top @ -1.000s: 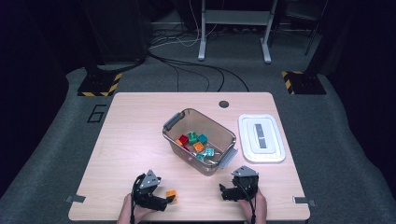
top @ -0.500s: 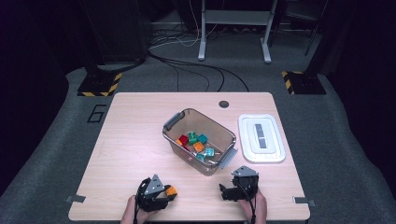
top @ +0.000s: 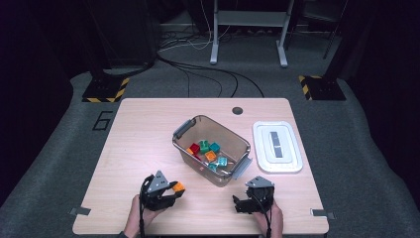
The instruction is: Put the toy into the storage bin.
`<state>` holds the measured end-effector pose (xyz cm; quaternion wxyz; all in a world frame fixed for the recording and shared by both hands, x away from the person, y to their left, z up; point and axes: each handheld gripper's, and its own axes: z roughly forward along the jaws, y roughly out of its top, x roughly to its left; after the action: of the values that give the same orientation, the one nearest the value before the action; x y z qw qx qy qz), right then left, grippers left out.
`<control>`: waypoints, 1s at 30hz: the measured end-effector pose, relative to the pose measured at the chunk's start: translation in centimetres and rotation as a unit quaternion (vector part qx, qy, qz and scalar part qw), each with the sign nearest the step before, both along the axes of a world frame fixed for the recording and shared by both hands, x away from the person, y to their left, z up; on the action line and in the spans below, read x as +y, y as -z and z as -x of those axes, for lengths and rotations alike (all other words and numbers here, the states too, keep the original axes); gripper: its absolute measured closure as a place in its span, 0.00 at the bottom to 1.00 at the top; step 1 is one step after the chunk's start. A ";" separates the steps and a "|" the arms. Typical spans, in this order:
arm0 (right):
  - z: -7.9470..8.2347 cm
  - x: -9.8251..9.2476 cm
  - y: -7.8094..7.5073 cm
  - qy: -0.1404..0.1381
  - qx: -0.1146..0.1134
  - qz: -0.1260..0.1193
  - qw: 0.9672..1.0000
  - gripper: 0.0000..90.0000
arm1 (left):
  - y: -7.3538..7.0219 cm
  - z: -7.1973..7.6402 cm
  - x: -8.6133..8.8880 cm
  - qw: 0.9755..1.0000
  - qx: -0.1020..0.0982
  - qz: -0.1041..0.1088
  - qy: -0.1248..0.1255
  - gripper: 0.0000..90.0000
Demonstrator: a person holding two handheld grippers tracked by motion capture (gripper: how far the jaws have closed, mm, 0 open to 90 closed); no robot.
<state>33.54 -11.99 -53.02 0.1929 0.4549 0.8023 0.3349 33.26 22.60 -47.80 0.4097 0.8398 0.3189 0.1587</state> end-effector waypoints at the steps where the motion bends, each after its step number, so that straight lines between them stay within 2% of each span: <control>1: 0.0 0.0 0.0 -0.001 -0.001 0.001 1.000 0.00 | -0.5 -0.2 0.0 1.000 -0.006 0.005 -0.002 0.65; 2: 0.0 0.0 0.0 -0.001 0.000 0.001 1.000 0.00 | -1.1 -0.5 0.0 1.000 -0.010 0.004 -0.003 0.65; 3: 0.0 -0.1 0.0 -0.003 -0.001 0.002 1.000 0.00 | -1.8 -0.9 0.1 1.000 -0.024 0.005 -0.009 0.65; 5: 0.0 0.0 0.0 -0.001 0.000 -0.001 1.000 0.00 | -2.3 -1.1 0.1 1.000 -0.026 0.006 -0.009 0.65; 6: 0.0 0.0 0.0 -0.001 0.000 -0.001 1.000 0.00 | -3.7 -1.9 0.2 0.999 -0.041 0.011 -0.016 0.65; 12: 0.0 0.0 0.0 -0.001 0.000 -0.001 1.000 0.00 | -6.9 -4.2 -0.1 0.998 -0.062 0.015 -0.017 0.65; 18: 0.0 -0.1 0.0 -0.003 -0.001 0.002 1.000 0.00 | -9.1 -7.2 -1.8 0.997 -0.078 0.016 -0.016 0.65; 22: 0.0 0.0 0.0 -0.001 -0.001 0.001 1.000 0.00 | -9.5 -9.4 -3.4 0.997 -0.071 0.007 -0.014 0.65; 23: 0.0 0.0 0.0 -0.001 -0.001 0.000 1.000 0.00 | -9.5 -9.4 -3.4 0.997 -0.071 0.007 -0.014 0.65; 24: 0.0 0.0 0.0 -0.001 -0.001 0.000 1.000 0.00 | -9.2 -10.6 -4.2 0.998 -0.061 -0.001 -0.016 0.65; 25: 0.0 0.0 0.0 0.002 -0.001 -0.002 1.000 0.00 | -9.0 -11.0 -4.4 0.998 -0.056 -0.002 -0.017 0.64; 27: 0.0 0.0 0.0 0.001 -0.001 -0.002 1.000 0.00 | -8.7 -11.6 -4.7 0.998 -0.049 -0.008 -0.024 0.57; 30: 0.0 0.0 0.0 0.000 -0.001 -0.002 1.000 0.00 | -8.4 -11.7 -4.5 0.999 -0.042 0.000 -0.030 0.43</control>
<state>33.56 -12.02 -53.01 0.1924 0.4549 0.8016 0.3368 44.97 18.08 -39.39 0.4180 0.8223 0.3262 0.2064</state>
